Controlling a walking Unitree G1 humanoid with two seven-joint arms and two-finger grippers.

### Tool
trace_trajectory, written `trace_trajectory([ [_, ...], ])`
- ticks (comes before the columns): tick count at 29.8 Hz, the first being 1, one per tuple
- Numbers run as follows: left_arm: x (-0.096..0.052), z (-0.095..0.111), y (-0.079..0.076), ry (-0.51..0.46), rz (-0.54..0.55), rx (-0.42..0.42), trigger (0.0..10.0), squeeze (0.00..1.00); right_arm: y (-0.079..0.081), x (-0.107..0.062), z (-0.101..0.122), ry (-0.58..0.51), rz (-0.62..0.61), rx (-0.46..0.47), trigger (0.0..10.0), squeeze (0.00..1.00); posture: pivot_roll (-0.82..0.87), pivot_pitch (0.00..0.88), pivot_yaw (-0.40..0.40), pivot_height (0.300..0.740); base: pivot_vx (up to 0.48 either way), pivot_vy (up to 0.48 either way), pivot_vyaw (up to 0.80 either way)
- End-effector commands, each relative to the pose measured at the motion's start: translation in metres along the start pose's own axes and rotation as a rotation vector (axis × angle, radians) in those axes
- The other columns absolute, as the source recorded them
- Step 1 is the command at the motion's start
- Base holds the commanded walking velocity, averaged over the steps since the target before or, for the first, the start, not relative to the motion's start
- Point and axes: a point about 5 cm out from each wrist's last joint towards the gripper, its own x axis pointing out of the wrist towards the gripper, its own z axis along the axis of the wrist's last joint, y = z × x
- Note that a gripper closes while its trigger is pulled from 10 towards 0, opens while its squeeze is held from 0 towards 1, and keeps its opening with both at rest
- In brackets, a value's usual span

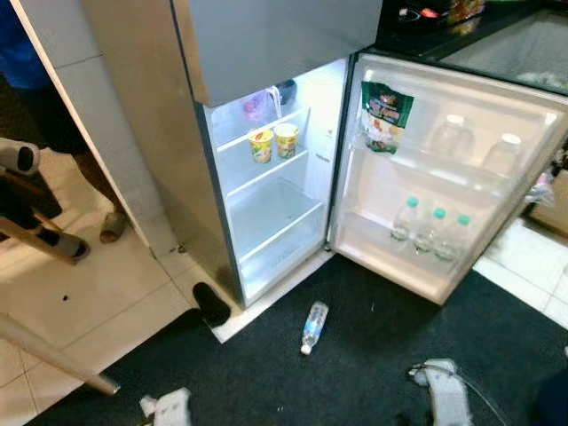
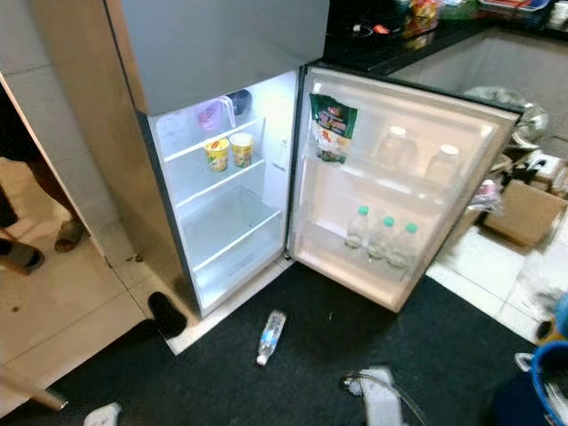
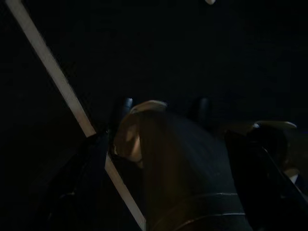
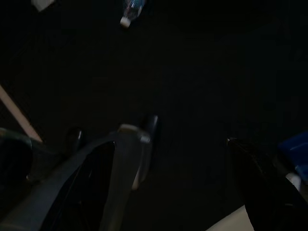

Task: Restocking fridge

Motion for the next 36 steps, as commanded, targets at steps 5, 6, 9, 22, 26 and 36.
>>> trace_trajectory([
  [5, -0.0005, -0.0007, 0.0003, -0.006, -0.009, -0.015, 10.0, 0.0, 0.0023, 0.0003, -0.0056, 0.013, 0.005, 0.009, 10.0, 0.0, -0.02, 0.0, 0.006, 0.74, 0.0, 0.0, 0.0],
  [6, -0.0005, -0.0007, 0.0003, -0.006, -0.009, -0.015, 10.0, 0.0, 0.0023, 0.0003, -0.0056, 0.013, 0.005, 0.009, 10.0, 0.0, -0.02, 0.0, 0.006, 0.74, 0.0, 0.0, 0.0],
  [9, 0.0001, 0.001, -0.0007, -0.012, -0.011, -0.014, 10.0, 0.0, 0.0025, 0.0004, -0.005, 0.011, 0.005, 0.012, 10.0, 0.0, -0.02, 0.0, 0.005, 0.74, 0.0, 0.0, 0.0],
  [22, 0.0009, 0.0024, -0.0023, -0.02, -0.009, -0.013, 10.0, 0.0, 0.0011, 0.0003, -0.0015, 0.003, 0.002, 0.012, 10.0, 0.0, -0.03, 0.0, 0.002, 0.74, 0.0, -0.309, 0.0],
  [26, 0.0012, 0.0024, -0.0041, -0.022, -0.027, -0.017, 10.0, 0.0, 0.0018, 0.0003, -0.0029, 0.008, 0.004, 0.005, 10.0, 0.0, -0.03, 0.0, 0.002, 0.74, 0.0, 0.0, 0.0],
  [36, 0.0016, 0.0001, -0.0068, -0.012, -0.047, -0.012, 10.0, 0.0, 0.0029, 0.0005, -0.0048, 0.016, 0.008, -0.006, 10.0, 0.0, -0.02, 0.0, 0.004, 0.74, 0.0, 0.0, 0.0],
])
